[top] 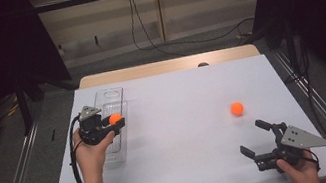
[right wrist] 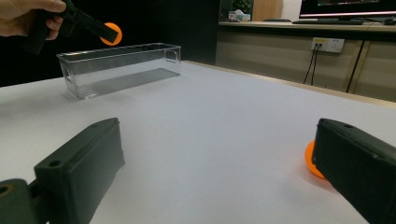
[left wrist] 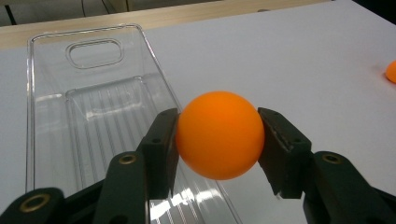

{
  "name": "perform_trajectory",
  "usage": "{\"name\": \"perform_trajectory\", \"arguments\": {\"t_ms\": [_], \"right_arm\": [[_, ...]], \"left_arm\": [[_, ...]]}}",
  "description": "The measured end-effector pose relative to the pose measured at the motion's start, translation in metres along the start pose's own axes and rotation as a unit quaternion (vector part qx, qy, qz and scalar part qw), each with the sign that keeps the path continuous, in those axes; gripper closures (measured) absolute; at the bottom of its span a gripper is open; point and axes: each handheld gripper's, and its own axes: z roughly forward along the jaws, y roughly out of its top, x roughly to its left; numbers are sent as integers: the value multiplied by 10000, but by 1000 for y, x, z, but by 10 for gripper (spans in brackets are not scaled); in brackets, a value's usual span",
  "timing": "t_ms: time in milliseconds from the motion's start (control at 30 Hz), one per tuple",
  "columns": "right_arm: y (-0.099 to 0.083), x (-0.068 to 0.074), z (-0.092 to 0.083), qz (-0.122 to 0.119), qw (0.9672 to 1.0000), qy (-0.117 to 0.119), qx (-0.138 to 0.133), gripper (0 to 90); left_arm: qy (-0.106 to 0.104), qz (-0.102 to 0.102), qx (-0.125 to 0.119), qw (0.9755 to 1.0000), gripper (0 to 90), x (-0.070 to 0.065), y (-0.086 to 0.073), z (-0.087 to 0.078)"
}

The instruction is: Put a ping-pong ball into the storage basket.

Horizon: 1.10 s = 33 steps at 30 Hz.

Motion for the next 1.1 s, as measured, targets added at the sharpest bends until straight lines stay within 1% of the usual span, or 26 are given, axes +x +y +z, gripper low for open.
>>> {"name": "perform_trajectory", "arguments": {"t_ms": [100, 200, 267, 600, 733, 800, 1000, 1033, 1100], "right_arm": [[0, 0, 0, 10, 10000, -2, 7, 16], [0, 0, 0, 9, 10000, 0, 5, 16], [0, 0, 0, 15, 10000, -1, 3, 16], [0, 0, 0, 12, 10000, 4, -4, 16], [0, 0, 0, 20, 10000, 12, -7, 16], [0, 0, 0, 27, 10000, 18, -8, 16], [0, 1, 0, 34, 10000, 30, -6, 17], [0, 1, 0, 34, 10000, 31, -3, 17], [0, 1, 0, 32, 10000, 32, -8, 17]], "left_arm": [[19, -2, 15, 10000, 508, 1, -1, 0], [52, -54, 18, 10000, 509, 3, -2, 1], [82, -47, 56, 9999, 508, 4, -3, 1], [180, -48, 91, 9998, 508, 9, -6, 1], [248, -92, 93, 9996, 508, 11, -8, 2], [246, -111, 90, 9996, 508, 12, -8, 2], [313, -111, 127, 9994, 508, 16, -11, 1], [306, -160, 112, 9993, 508, 16, -11, 1], [333, -126, 136, 9993, 509, 17, -11, 1]]}}
